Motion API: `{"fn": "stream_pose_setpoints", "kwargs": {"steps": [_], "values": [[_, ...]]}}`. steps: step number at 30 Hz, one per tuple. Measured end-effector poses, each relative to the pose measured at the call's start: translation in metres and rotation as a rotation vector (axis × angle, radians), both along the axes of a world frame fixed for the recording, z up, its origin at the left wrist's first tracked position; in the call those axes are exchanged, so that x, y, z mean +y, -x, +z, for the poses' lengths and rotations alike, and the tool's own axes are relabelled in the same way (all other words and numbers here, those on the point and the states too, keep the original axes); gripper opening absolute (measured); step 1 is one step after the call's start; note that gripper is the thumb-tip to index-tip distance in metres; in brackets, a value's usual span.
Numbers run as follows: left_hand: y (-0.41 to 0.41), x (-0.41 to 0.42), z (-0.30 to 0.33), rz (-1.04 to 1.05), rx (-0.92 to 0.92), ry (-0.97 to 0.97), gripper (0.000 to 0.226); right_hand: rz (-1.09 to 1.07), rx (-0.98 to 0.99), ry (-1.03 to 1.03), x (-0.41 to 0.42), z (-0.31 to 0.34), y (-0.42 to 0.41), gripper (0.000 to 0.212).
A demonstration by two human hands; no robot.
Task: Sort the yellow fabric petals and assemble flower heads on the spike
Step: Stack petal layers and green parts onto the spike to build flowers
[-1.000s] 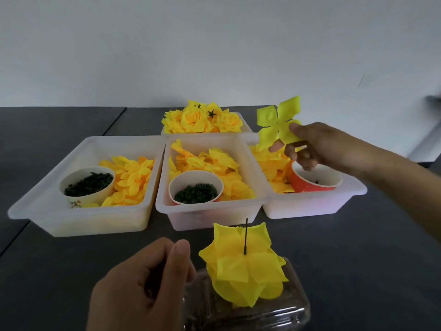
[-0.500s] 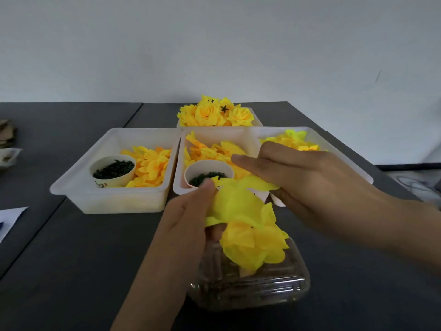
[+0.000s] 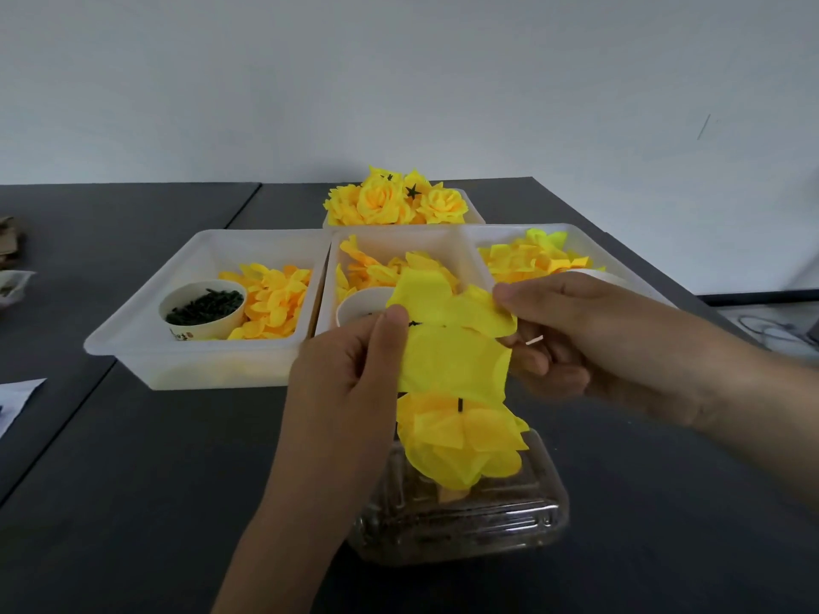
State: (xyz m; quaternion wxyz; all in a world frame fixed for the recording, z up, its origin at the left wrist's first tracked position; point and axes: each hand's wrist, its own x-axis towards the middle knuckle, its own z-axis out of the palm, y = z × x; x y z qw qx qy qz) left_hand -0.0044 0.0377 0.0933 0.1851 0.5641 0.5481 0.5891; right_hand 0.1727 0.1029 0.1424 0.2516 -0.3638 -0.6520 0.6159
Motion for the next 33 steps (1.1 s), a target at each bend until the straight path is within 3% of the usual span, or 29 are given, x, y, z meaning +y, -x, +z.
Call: {"fn": "stream_pose_setpoints", "kwargs": {"steps": [5, 9, 14, 20, 33], "values": [[0.003, 0.0, -0.008, -0.069, -0.13, 0.097, 0.078, -0.009, -0.095, -0.173, 0.004, -0.014, -0.004, 0.038], [0.005, -0.004, -0.014, -0.14, -0.247, 0.231, 0.065, -0.055, -0.143, -0.193, 0.007, -0.028, -0.006, 0.042], [0.007, -0.008, -0.019, -0.142, -0.084, 0.192, 0.047, -0.099, -0.158, -0.167, 0.007, -0.036, -0.006, 0.039], [0.008, -0.002, -0.026, -0.078, 0.002, 0.202, 0.046, -0.098, -0.185, -0.196, 0.008, -0.043, -0.006, 0.041], [0.004, 0.003, -0.026, -0.044, 0.012, 0.106, 0.043, -0.139, -0.161, -0.228, 0.01, -0.039, -0.01, 0.042]]}}
